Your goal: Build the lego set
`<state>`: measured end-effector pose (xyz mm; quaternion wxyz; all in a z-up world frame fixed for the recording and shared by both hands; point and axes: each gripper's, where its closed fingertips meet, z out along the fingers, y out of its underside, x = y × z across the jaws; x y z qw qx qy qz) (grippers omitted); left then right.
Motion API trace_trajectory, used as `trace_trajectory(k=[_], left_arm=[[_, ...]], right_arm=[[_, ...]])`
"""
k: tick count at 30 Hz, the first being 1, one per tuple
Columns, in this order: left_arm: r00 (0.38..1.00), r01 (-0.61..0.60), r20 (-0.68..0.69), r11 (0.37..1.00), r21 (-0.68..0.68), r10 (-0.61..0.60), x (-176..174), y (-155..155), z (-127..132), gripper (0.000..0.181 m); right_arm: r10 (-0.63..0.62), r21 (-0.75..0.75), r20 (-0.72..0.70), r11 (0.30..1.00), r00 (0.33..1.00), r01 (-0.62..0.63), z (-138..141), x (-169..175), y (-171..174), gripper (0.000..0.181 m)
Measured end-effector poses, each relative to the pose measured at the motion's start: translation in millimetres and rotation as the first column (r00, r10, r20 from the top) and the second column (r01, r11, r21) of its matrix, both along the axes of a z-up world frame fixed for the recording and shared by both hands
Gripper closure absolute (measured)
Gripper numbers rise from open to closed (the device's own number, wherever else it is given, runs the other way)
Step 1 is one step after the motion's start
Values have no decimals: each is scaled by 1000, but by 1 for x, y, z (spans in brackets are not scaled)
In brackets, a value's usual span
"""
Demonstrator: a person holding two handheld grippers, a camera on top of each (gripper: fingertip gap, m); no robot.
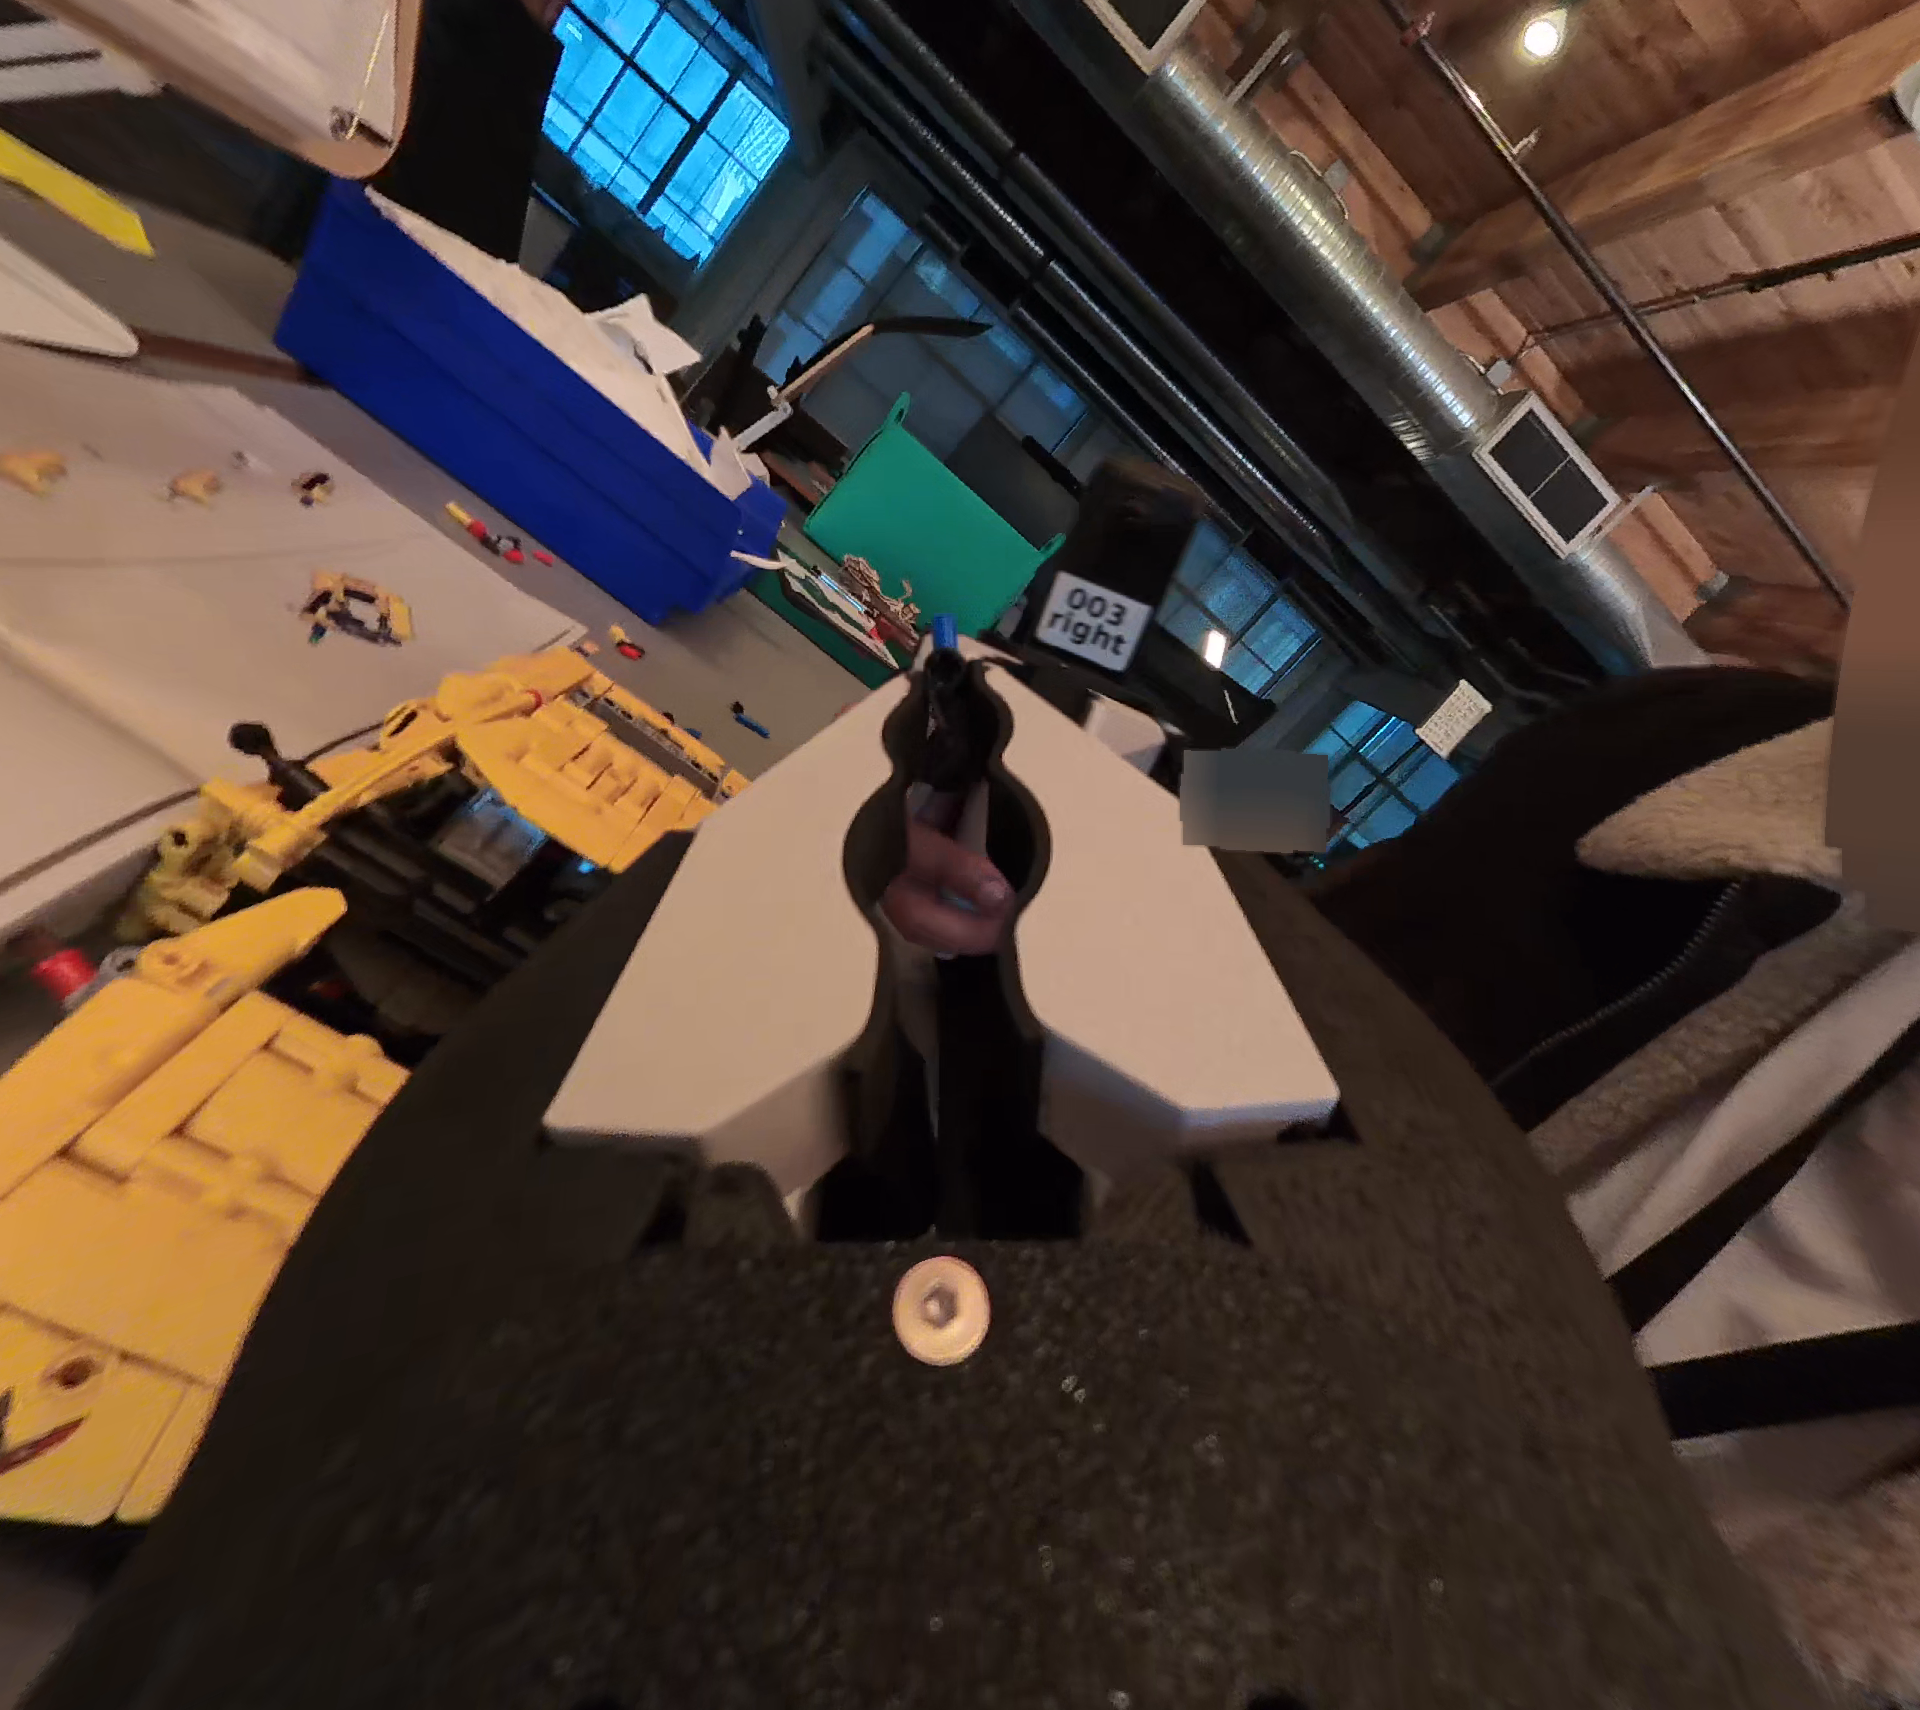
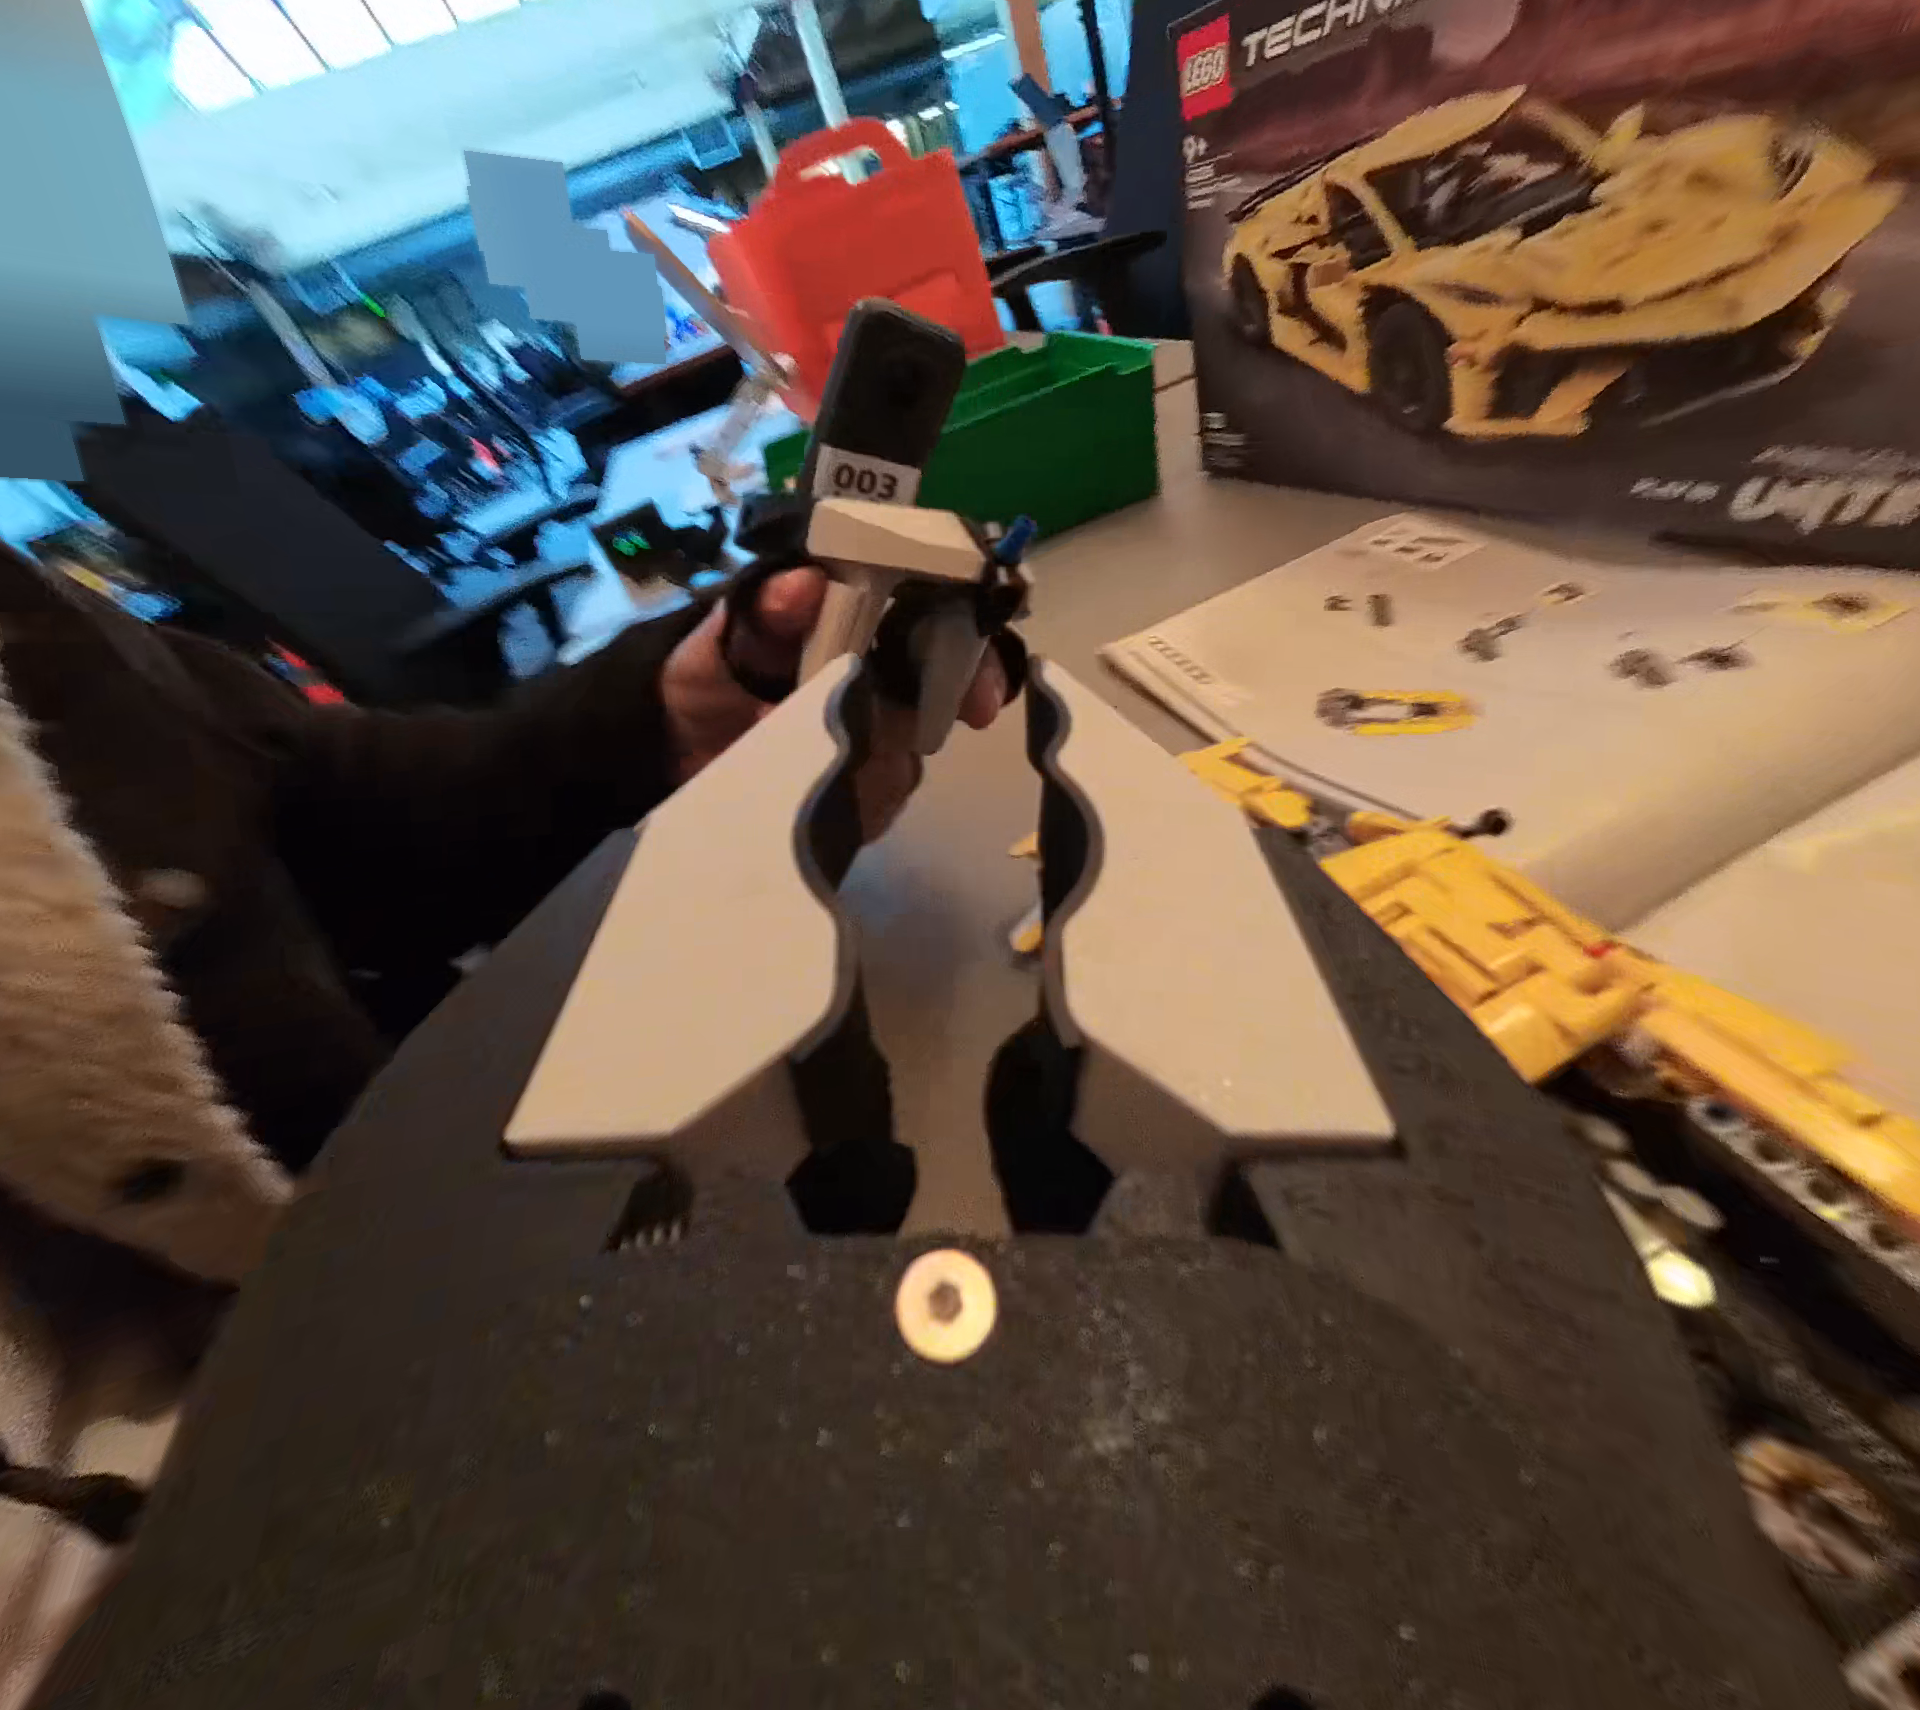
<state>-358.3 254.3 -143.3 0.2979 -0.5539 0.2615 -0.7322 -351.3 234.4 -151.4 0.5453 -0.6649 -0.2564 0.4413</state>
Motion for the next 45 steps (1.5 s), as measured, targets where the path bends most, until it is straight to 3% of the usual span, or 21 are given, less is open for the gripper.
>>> trace_trajectory(k=[5,14,24,33,36,37,38,40,42,43,45], left_arm=[[998,-55,29,990,129,51,-2,-5,10,175],[1000,-5,4,978,209,5,2,-19,8,175],[991,66,88,949,308,-98,0,-51,26,175],[993,98,38,941,323,-116,9,-59,19,175],[995,84,-70,945,317,-66,15,-50,2,162],[991,74,-125,947,311,-36,17,-45,-7,158],[982,63,-191,949,309,-3,19,-40,-17,157],[940,36,-336,955,293,67,20,-37,-38,157],[873,0,-467,957,291,142,19,-46,-57,157],[824,-10,-535,949,314,186,20,-54,-69,157],[705,13,-656,919,395,272,23,-71,-94,157]], right_arm=[[96,-112,-154,987,983,-114,3,0,-2,165],[39,-63,-133,997,990,-47,9,19,0,165],[210,56,-71,977,975,-206,14,-12,-35,167],[178,127,-5,976,984,-176,13,-10,-35,177],[14,212,172,976,985,-51,0,15,-25,177],[-80,292,310,956,948,-15,-11,29,-22,177],[-176,376,492,926,852,-26,-29,45,-20,177],[-323,463,776,874,542,-144,-70,80,-24,177],[-435,508,855,811,282,-289,-95,108,-31,178],[-484,526,851,775,206,-350,-102,115,-35,178],[-535,537,832,709,148,-457,-113,118,-43,178]])
